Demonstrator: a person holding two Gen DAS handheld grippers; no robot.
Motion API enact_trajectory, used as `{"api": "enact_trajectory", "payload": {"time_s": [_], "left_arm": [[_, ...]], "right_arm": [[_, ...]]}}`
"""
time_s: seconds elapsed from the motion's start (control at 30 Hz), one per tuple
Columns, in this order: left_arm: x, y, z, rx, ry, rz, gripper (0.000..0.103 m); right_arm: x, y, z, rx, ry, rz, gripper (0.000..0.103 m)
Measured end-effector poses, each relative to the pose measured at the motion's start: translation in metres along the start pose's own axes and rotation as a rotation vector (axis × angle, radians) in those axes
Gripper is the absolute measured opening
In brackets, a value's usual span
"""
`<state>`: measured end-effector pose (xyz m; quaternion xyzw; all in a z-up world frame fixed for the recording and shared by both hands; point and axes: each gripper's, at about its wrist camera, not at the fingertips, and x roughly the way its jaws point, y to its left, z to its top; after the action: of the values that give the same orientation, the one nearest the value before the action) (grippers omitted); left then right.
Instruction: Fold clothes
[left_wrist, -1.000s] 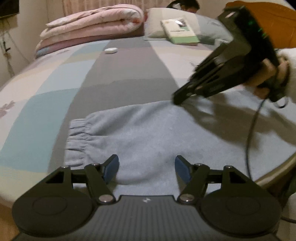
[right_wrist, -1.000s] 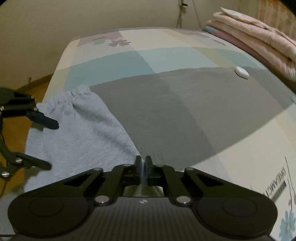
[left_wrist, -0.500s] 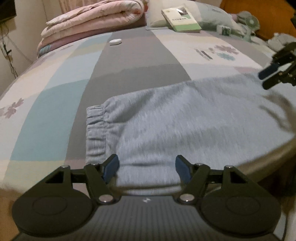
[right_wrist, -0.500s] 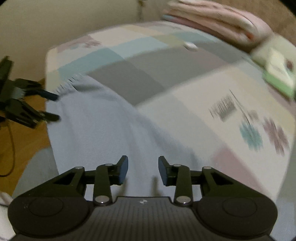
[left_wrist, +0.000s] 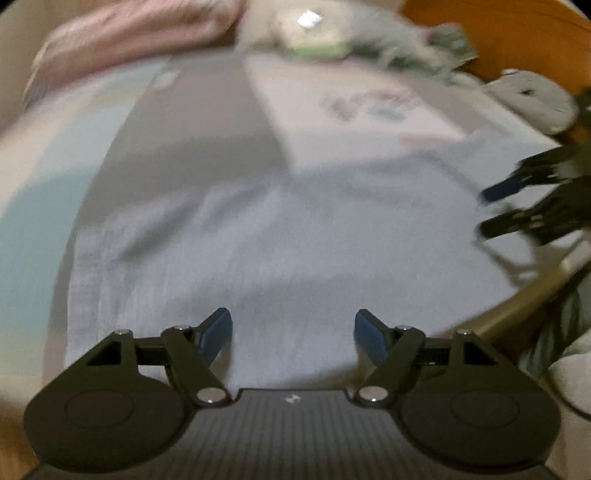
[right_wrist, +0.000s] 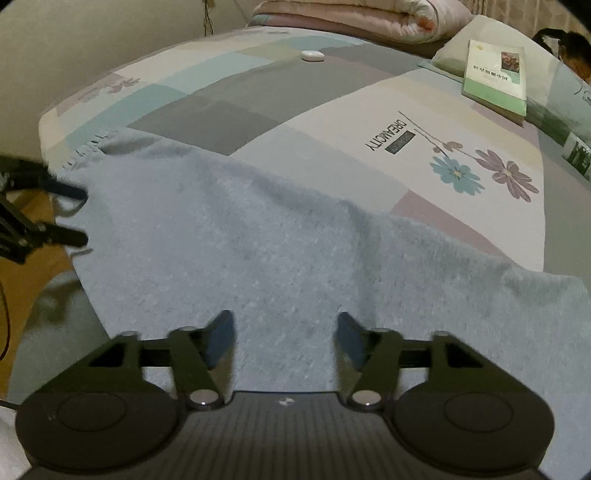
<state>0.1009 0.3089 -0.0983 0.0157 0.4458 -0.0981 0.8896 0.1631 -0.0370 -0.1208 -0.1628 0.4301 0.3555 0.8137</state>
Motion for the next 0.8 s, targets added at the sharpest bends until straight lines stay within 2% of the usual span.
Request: {"api": "enact_trajectory", "payload": {"time_s": [0.1,0.13,0.23,0.3,0.4,0.47,0.53,0.6,0.67,0.8], "left_arm": [[-0.012,0.016,-0.014,-0.083,0.009,-0.006,0.075],[-0.017,0.021,-0.016,-0.102,0.014,-0.001,0.075],[-0.027,0.023,-0.007,-0.115,-0.017,0.029,0.074],[-0.028,0.02,0.004,-0.135,-0.061,-0.054,0.075],[-0.018,0.013,0.025,-0.17,-0.1,-0.239,0.078],[0.001,0.007,0.036,-0.169,-0.077,-0.301,0.078],[0.022,0.01,0.039,-0.202,-0.005,-0.293,0.078],[0.029,0.022,0.034,-0.223,0.01,-0.256,0.076],[0.023,0.041,0.025,-0.26,-0.006,-0.248,0.076],[0.009,0.078,0.009,-0.367,-0.02,-0.151,0.076]], "right_arm": [[0.006,-0.003,-0.005,0.015,0.016,-0.017,0.079],[0.009,-0.005,-0.007,0.023,0.021,-0.018,0.084],[0.011,-0.002,-0.007,0.029,0.014,-0.017,0.089],[0.012,0.002,-0.006,0.028,0.013,-0.03,0.09],[0.012,0.006,-0.006,0.028,0.013,-0.039,0.091],[0.011,0.008,-0.006,0.03,0.014,-0.041,0.091],[0.012,0.009,-0.006,0.027,0.016,-0.044,0.092],[0.012,0.009,-0.006,0.028,0.014,-0.041,0.094],[0.013,0.008,-0.007,0.029,0.012,-0.037,0.095],[0.016,0.007,-0.008,0.03,0.004,-0.028,0.1]]}}
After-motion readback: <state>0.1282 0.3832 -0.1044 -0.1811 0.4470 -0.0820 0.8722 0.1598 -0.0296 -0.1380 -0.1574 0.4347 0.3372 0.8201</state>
